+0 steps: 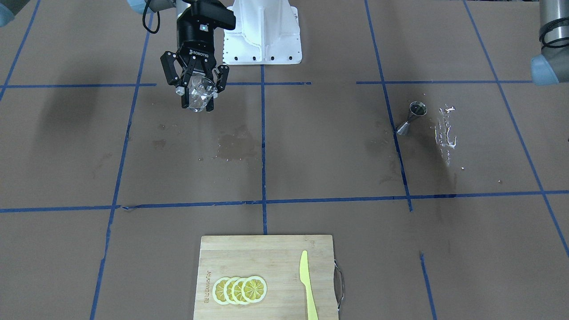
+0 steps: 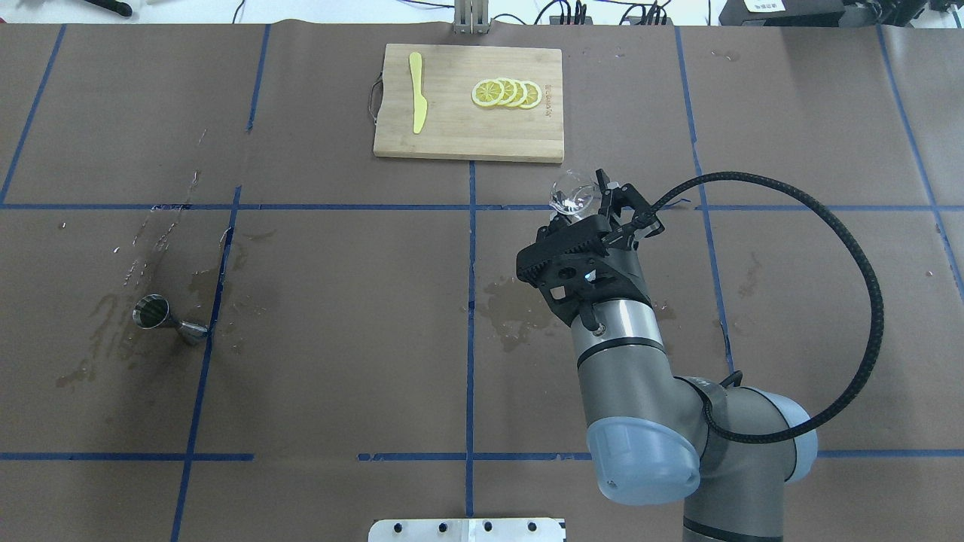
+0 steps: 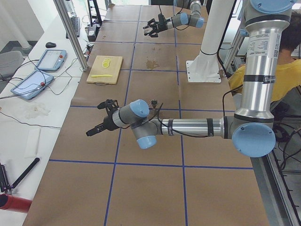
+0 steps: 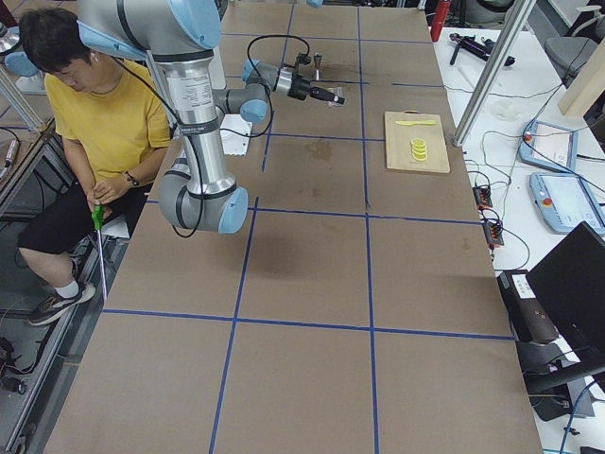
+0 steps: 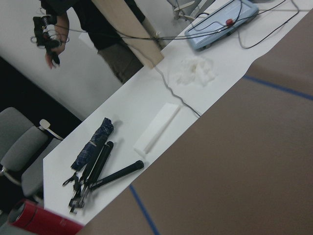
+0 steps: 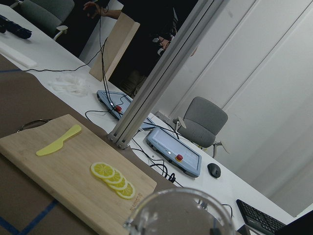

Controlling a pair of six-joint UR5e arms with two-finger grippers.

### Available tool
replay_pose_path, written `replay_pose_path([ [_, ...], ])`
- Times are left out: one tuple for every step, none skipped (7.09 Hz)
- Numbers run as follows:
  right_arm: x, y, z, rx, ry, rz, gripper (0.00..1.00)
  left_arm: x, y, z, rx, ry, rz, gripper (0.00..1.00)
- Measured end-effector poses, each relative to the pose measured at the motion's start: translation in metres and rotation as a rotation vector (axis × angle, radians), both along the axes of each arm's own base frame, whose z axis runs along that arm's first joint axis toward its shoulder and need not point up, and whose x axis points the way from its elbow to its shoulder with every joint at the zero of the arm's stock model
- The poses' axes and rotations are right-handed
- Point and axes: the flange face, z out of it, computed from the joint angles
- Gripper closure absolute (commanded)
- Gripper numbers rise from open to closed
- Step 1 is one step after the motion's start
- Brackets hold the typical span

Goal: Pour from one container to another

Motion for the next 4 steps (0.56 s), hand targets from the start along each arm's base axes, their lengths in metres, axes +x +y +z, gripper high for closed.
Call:
replay_pose_path([
  [0.000,0.000,0.000,0.000,0.001,0.000,1.00,-0.016,-0.024,-0.001,-0.150,-0.048,-0.021,0.00],
  [0.000,0.000,0.000,0.000,0.001,0.000,1.00,-0.030,-0.032,0.004,-0.271,-0.061,-0.025,0.00],
  [0.000,0.000,0.001,0.000,0.002,0.000,1.00,-0.045,-0.030,0.016,-0.381,-0.021,-0.006,0.00],
  [0.000,0.000,0.001,0.000,0.002,0.000,1.00,-0.060,-0.015,0.036,-0.486,0.070,0.034,0.00],
])
